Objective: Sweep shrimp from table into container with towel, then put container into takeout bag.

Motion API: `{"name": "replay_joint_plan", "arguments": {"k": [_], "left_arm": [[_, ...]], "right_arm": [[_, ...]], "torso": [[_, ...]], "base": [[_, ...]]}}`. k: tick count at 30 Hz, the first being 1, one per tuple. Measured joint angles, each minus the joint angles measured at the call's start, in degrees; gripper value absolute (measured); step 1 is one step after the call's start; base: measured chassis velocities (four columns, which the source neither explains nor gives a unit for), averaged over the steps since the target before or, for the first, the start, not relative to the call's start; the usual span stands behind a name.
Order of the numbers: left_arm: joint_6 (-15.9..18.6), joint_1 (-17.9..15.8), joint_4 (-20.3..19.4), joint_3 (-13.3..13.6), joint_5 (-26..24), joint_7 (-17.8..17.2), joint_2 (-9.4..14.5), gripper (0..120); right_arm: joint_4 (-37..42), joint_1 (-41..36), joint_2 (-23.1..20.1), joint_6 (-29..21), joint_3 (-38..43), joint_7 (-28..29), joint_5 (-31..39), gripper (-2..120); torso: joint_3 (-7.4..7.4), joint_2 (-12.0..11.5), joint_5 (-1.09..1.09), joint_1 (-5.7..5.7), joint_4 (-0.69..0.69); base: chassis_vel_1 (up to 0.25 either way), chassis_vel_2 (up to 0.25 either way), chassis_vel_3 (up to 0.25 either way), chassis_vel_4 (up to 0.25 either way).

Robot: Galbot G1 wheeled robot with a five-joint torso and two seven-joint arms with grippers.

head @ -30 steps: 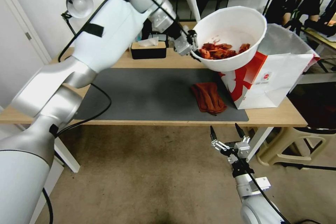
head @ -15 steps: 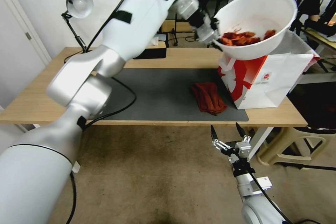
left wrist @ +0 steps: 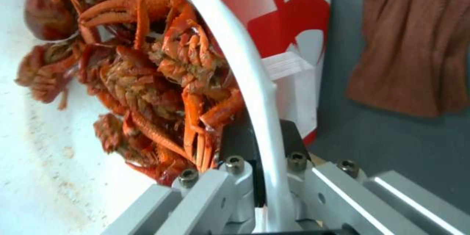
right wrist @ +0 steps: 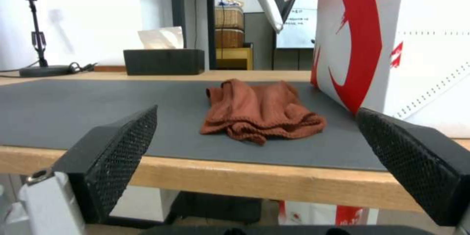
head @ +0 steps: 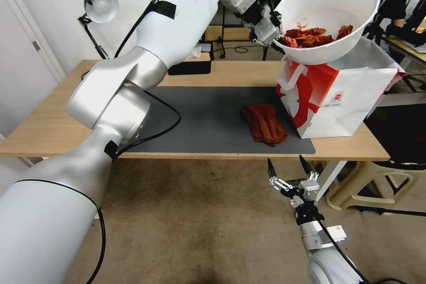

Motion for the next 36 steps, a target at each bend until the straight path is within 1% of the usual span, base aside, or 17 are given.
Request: {"name": "replay_joint_plan", "arguments": {"k": [2,3,5,8,9,11,12,15,16,19,21,23,24,28,29,32,36], "left_arm": [[0.3,0.1,0.1,1.4,-1.1,-3.2,0.0,0],[0.3,0.1,0.1,1.4,-1.1,-3.2,0.0,0],[1.0,0.2,0.3,2.5,-1.9,-4.6,0.0,0],[1.1,0.2,0.5,2.6,-2.0,-4.9,0.1,0],[1.3,0.0,1.2,2.8,-2.0,-6.5,0.1,0],[1.8,-0.1,1.4,4.5,-2.1,-8.8,0.1,0],[1.8,-0.1,1.4,4.5,-2.1,-8.8,0.1,0],[2.1,-0.1,1.1,6.6,-3.0,-10.7,0.1,0],[2.1,-0.1,1.1,6.6,-3.0,-10.7,0.1,0],[2.1,0.3,1.1,8.5,-3.7,-13.1,0.1,0],[2.1,0.4,1.1,8.9,-3.8,-13.7,0.1,0],[2.0,0.6,1.1,9.8,-4.1,-15.1,0.2,0],[2.0,0.6,1.1,9.8,-4.1,-15.1,0.2,0],[1.8,0.6,1.0,11.7,-5.2,-18.4,0.2,0],[1.8,0.6,1.0,11.7,-5.2,-18.4,0.2,0],[1.8,0.5,0.9,12.5,-5.7,-19.9,0.2,0],[1.9,-0.2,1.0,14.4,-7.7,-23.8,0.2,0]], "right_arm": [[0.4,-0.1,0.1,0.0,0.0,0.0,0.0,100],[0.4,-0.1,0.1,0.0,0.0,0.0,0.0,100],[0.6,-0.2,0.1,0.0,-0.1,0.0,0.0,100],[0.7,-0.3,0.2,0.0,-0.1,0.0,-0.1,100],[0.9,-0.7,0.3,0.0,0.0,0.0,-0.2,100],[1.4,-1.6,0.4,0.1,0.3,-0.1,-0.4,100],[1.4,-1.6,0.4,0.1,0.3,-0.1,-0.4,100],[1.8,-2.4,0.5,0.5,0.6,-0.3,-0.8,100],[1.8,-2.4,0.5,0.5,0.6,-0.3,-0.8,100],[1.8,-2.7,0.6,0.6,0.6,-0.4,-1.0,100],[1.8,-2.6,0.7,0.6,0.6,-0.4,-1.1,100],[1.8,-2.6,0.8,0.6,0.4,-0.4,-1.3,100],[1.8,-2.6,0.8,0.6,0.4,-0.4,-1.3,100],[1.8,-3.2,1.4,0.7,0.1,-0.4,-2.1,100],[1.8,-3.2,1.4,0.7,0.1,-0.4,-2.1,100],[2.0,-3.5,1.6,0.8,0.1,-0.4,-2.4,100],[2.1,-3.5,1.7,0.8,0.1,-0.3,-2.5,100]], "torso": [[0.0,0.0,0.0,0.0,-0.01],[0.0,0.0,0.0,0.0,-0.01],[0.0,0.0,0.02,0.0,-0.03],[0.0,0.0,0.02,0.0,-0.02],[0.0,0.0,0.01,0.0,-0.01],[0.0,0.0,0.01,0.0,-0.01],[0.0,0.0,0.01,0.0,-0.01],[0.0,0.0,0.01,0.0,-0.02],[0.0,0.0,0.01,0.0,-0.02],[0.0,0.0,0.01,0.0,-0.02],[0.0,0.0,0.0,0.0,-0.01],[0.0,0.0,0.0,0.0,-0.01],[0.0,0.0,0.0,0.0,-0.01],[0.0,0.0,0.01,0.0,-0.01],[0.0,0.0,0.01,0.0,-0.01],[0.0,0.0,0.01,0.0,-0.02],[0.0,0.0,0.01,0.0,-0.01]], "base": [[0.0,0.0,0.0,0.0],[0.0,0.0,0.0,0.0],[0.0,0.0,0.0,0.0],[0.0,0.0,0.0,0.0],[0.0,0.0,0.0,0.0],[0.0,0.0,0.0,0.0],[0.0,0.0,0.0,0.0],[0.0,0.0,0.0,0.0],[0.0,0.0,0.0,0.0],[0.0,0.0,0.0,0.0],[0.0,0.0,0.0,0.0],[0.0,0.0,0.0,0.0],[0.0,0.0,0.0,0.0],[0.0,0.0,0.0,0.0],[0.0,0.0,0.0,0.0],[0.0,0.0,0.0,0.0],[0.0,0.0,0.0,0.0]]}}
